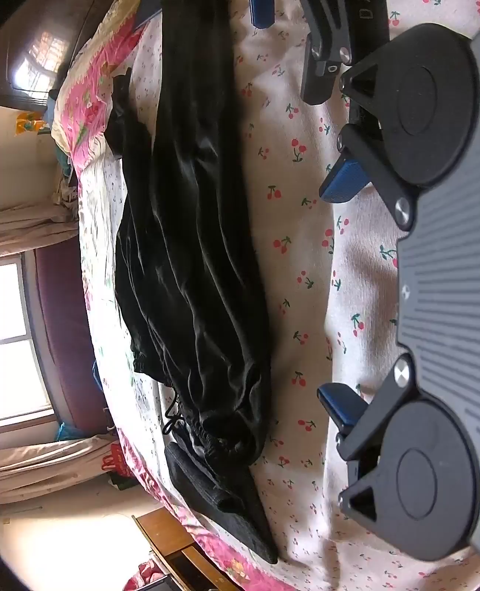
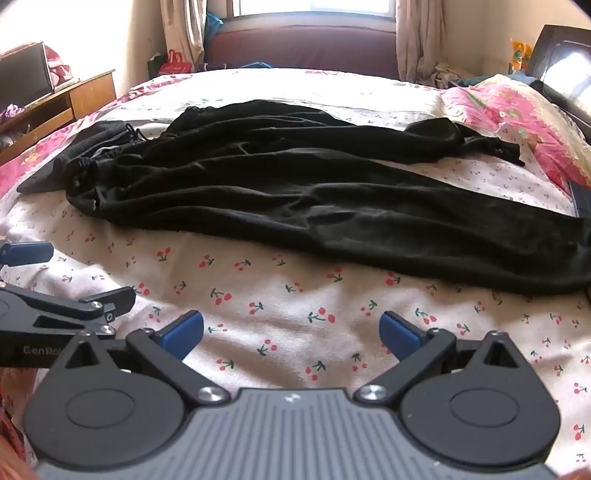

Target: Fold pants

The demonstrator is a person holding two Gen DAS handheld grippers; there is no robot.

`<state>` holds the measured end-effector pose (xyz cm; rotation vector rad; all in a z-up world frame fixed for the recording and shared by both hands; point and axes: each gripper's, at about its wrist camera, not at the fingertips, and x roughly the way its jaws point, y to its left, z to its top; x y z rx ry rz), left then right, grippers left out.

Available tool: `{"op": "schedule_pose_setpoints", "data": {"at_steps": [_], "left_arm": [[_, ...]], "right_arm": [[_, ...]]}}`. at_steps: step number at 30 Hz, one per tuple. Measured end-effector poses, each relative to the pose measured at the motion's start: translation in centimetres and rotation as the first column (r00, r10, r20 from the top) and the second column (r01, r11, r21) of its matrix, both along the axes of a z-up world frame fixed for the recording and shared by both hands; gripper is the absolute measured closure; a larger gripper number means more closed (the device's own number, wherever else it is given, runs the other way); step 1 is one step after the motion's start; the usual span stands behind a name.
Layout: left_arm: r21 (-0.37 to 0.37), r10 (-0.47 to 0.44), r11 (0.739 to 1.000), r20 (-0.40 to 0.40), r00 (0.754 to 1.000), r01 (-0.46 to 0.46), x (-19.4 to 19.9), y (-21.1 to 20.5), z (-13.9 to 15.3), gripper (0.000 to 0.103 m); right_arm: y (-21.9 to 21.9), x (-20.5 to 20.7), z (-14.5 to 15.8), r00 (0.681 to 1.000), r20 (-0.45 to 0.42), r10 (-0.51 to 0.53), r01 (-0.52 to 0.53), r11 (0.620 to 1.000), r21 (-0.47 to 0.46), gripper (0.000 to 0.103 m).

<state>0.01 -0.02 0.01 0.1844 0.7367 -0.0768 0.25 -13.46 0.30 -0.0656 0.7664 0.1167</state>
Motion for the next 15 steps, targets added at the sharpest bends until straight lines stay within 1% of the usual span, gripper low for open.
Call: {"op": "schedule_pose_setpoints", "data": {"at_steps": [10, 13, 15], "left_arm": [[0.012, -0.005, 1.000, 0.005, 1.000, 0.005, 0.14, -0.04, -0.53, 0.000], [0.011, -0.001, 1.000, 0.002, 1.000, 0.001, 0.01, -0.05, -0.21, 0.000], [0.008, 0.001, 1.000, 0.002, 1.000, -0.001, 0.04, 0.06, -0.20, 0.000]], "right_arm": [[0.08, -0.02, 0.17, 1.000, -0.003, -0.001, 0.001, 1.000, -0.002, 0.003], [0.09, -0.09, 0.30, 1.000, -0.002, 0.001, -0.001, 1.000, 0.002, 0.003], [0.14, -0.08, -0.42, 1.000, -0.005, 0.005, -0.005, 1.000, 0.001, 0.003]]}}
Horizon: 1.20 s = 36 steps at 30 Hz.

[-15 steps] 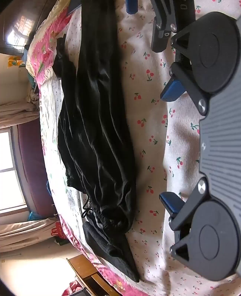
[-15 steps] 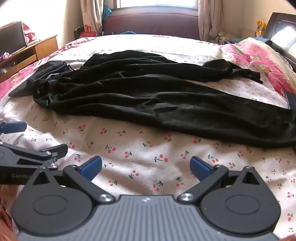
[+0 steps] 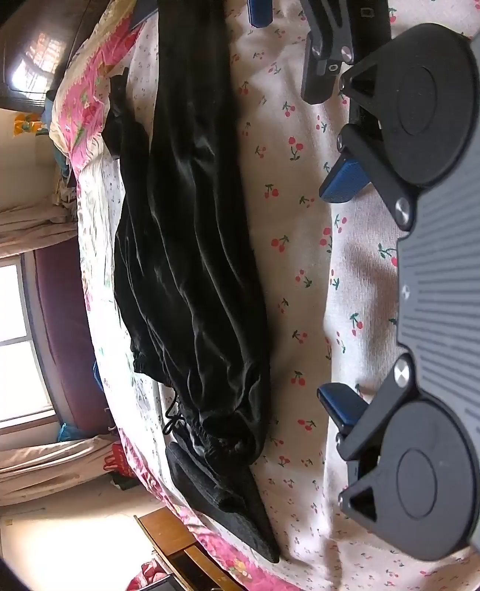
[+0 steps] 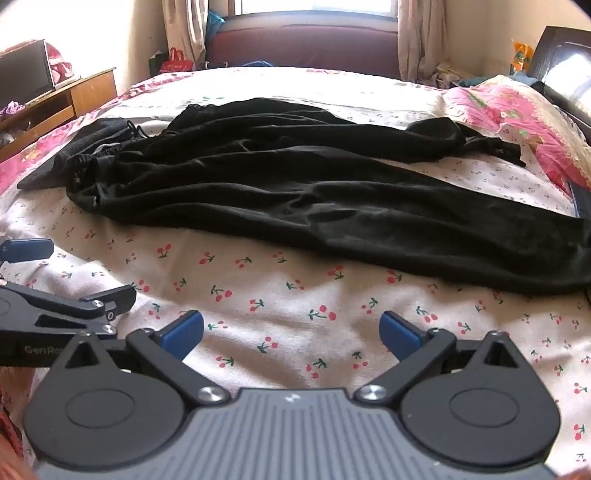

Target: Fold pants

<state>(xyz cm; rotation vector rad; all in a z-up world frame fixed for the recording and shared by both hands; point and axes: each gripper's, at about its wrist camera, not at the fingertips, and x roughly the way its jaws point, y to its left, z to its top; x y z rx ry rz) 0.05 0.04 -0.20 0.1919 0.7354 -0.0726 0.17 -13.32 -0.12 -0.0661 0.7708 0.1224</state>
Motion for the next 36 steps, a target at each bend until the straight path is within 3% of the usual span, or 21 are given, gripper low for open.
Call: {"op": "schedule_pose_setpoints", "data": {"at_steps": [36], "left_arm": [[-0.020, -0.017, 1.000, -0.008, 1.000, 0.017, -0.21, -0.06, -0.07, 0.000]], "right_arm": [[-0.53, 0.30, -0.17, 1.000, -0.010, -0.028, 0.028, 1.000, -0.013, 0.003]]}}
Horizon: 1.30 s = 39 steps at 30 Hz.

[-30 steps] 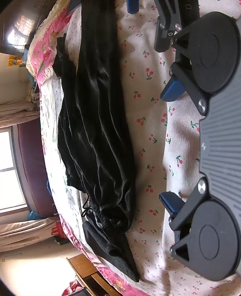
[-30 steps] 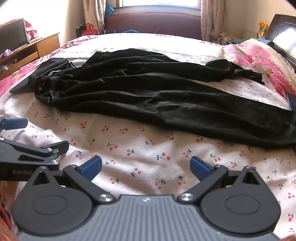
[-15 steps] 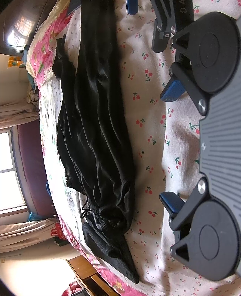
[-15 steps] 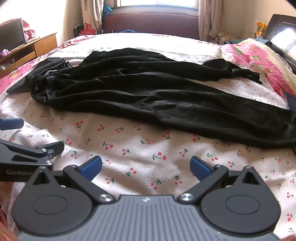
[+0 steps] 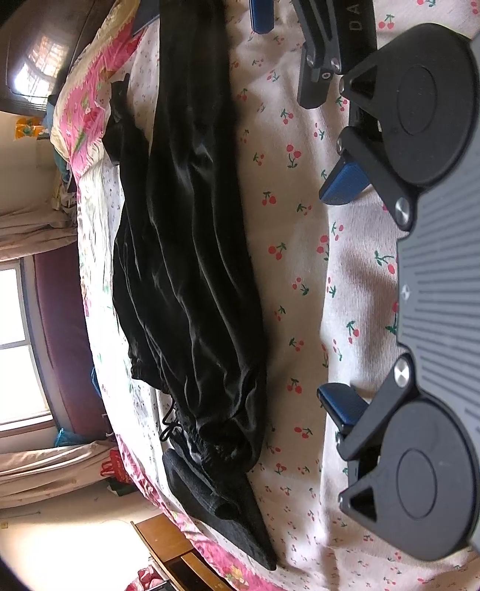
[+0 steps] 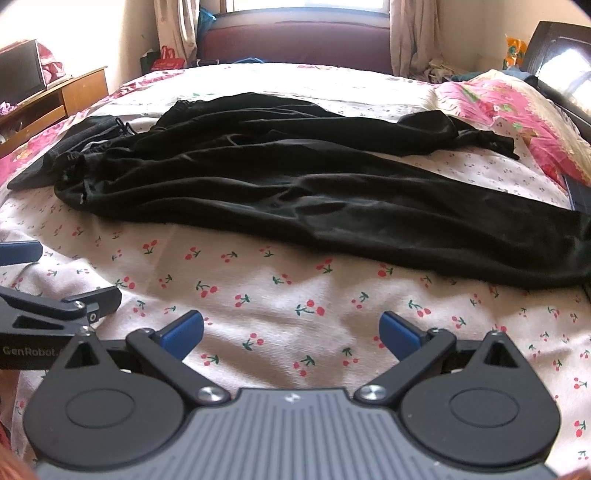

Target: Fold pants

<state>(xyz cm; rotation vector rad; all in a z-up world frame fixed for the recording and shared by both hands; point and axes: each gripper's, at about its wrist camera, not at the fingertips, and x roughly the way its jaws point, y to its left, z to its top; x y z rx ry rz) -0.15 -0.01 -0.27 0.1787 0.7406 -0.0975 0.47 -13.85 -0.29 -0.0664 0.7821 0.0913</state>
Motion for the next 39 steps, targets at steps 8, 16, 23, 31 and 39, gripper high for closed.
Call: {"op": "schedule_pose_setpoints", "data": {"at_steps": [8, 16, 23, 31, 39], "left_arm": [[0.004, -0.003, 1.000, 0.003, 1.000, 0.003, -0.1, -0.1, 0.0, 0.000], [0.001, -0.002, 1.000, 0.002, 1.000, 0.002, 0.1, 0.0, 0.0, 0.000], [-0.004, -0.004, 1.000, -0.007, 1.000, 0.004, 0.3, 0.0, -0.2, 0.000], [-0.011, 0.003, 1.000, -0.004, 1.000, -0.003, 0.6, 0.3, -0.2, 0.000], [-0.019, 0.038, 0.999, 0.077, 0.996, -0.037, 1.9, 3.7, 1.3, 0.000]], "right_arm": [[-0.1, 0.0, 0.1, 1.000, 0.000, -0.001, 0.001, 1.000, 0.004, 0.003], [0.1, 0.2, 0.1, 1.000, -0.001, 0.004, -0.004, 1.000, 0.001, 0.003], [0.2, 0.4, -0.1, 1.000, -0.008, 0.012, -0.012, 1.000, 0.000, 0.003], [0.7, 0.7, 0.1, 1.000, -0.005, 0.025, -0.025, 1.000, -0.013, 0.004], [3.5, 3.0, 2.1, 0.992, 0.029, 0.124, -0.123, 0.992, -0.032, 0.004]]}}
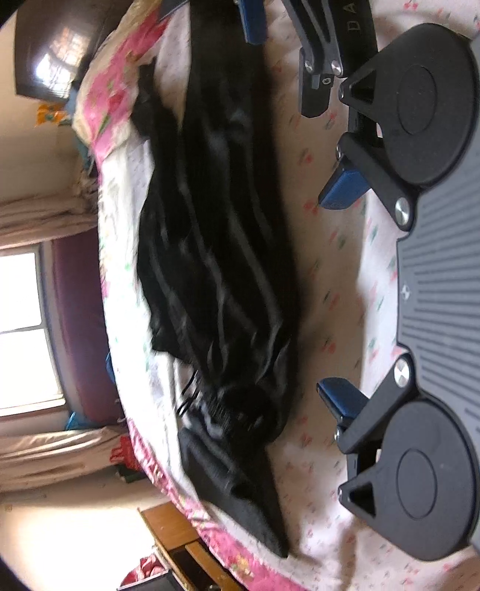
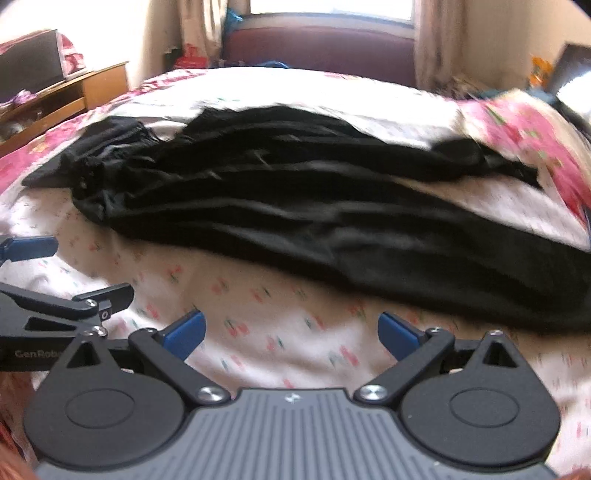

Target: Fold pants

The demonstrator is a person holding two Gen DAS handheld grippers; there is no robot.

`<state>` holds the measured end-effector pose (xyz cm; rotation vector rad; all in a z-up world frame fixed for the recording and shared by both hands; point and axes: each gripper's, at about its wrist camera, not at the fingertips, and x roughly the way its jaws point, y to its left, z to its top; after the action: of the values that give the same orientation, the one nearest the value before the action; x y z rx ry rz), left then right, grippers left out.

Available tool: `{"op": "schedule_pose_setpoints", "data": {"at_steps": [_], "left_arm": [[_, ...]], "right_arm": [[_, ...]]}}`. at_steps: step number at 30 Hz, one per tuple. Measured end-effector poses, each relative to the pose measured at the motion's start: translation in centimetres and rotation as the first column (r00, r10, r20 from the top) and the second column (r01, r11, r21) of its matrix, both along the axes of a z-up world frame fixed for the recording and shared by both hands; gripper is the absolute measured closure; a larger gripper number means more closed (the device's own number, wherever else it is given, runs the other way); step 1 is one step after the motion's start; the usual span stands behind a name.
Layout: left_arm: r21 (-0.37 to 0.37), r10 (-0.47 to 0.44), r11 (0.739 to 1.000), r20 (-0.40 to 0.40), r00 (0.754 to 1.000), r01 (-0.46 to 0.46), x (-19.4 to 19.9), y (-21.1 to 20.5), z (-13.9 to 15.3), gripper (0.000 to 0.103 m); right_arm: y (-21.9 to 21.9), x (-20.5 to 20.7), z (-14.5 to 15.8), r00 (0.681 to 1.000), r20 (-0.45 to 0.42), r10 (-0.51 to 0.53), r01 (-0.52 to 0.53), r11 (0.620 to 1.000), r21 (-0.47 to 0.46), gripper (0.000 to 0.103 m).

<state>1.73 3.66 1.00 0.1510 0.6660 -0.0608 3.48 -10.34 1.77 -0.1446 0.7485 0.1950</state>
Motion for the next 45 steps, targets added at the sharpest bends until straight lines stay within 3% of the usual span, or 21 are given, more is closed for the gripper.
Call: {"op": "schedule_pose_setpoints", "data": {"at_steps": [7, 13, 18, 19, 21, 25, 27, 29, 32, 38, 45], "left_arm": [[0.109, -0.022, 0.994, 0.059, 0.998, 0.015, 4.7, 5.2, 0.6, 0.000], [0.089, -0.063, 0.994, 0.053, 0.997, 0.058, 9.7, 8.4, 0.1, 0.000], [0.123, -0.096, 0.988, 0.011, 0.995, 0.094, 12.1, 8.8, -1.9, 0.000], [0.138, -0.111, 0.984, -0.001, 0.994, 0.110, 12.4, 8.7, -2.1, 0.001], [0.160, -0.124, 0.979, -0.027, 0.992, 0.127, 12.8, 8.5, -2.4, 0.016], [0.132, -0.133, 0.981, -0.075, 0.988, 0.142, 13.4, 9.3, -2.0, 0.044], [0.108, -0.123, 0.985, -0.092, 0.988, 0.132, 13.6, 9.6, -1.7, 0.052], [0.093, -0.120, 0.987, -0.102, 0.987, 0.130, 13.6, 9.9, -1.1, 0.059], [0.080, -0.114, 0.989, -0.124, 0.986, 0.124, 13.4, 10.5, -0.7, 0.062], [0.107, -0.083, 0.989, -0.147, 0.986, 0.100, 10.5, 12.4, 0.7, 0.065], [0.167, 0.044, 0.986, -0.186, 0.982, -0.012, 6.5, 16.6, 1.2, 0.065]], "right_arm": [[6.8, 4.0, 1.0, 0.973, 0.047, 0.226, -0.223, 0.973, -0.058, 0.004], [11.0, 7.3, -0.1, 0.934, 0.034, 0.357, -0.349, 0.927, -0.133, 0.005], [11.9, 8.3, -1.2, 0.908, -0.011, 0.418, -0.416, 0.902, -0.118, 0.005], [12.2, 8.5, -1.5, 0.904, -0.023, 0.426, -0.426, 0.897, -0.119, 0.005], [12.8, 8.9, -2.3, 0.896, -0.047, 0.442, -0.444, 0.886, -0.136, 0.009], [13.2, 10.1, -3.5, 0.893, -0.095, 0.440, -0.450, 0.883, -0.133, 0.025], [13.0, 10.6, -3.2, 0.895, -0.094, 0.435, -0.444, 0.889, -0.110, 0.040], [13.0, 10.9, -2.7, 0.903, -0.088, 0.421, -0.429, 0.897, -0.105, 0.077], [13.2, 10.7, -2.0, 0.899, -0.093, 0.429, -0.436, 0.896, -0.083, 0.090], [14.8, 8.5, -1.4, 0.862, -0.116, 0.494, -0.499, 0.867, -0.016, 0.094], [20.7, 4.7, -1.1, 0.761, -0.138, 0.634, -0.628, 0.773, 0.087, 0.093]]}}
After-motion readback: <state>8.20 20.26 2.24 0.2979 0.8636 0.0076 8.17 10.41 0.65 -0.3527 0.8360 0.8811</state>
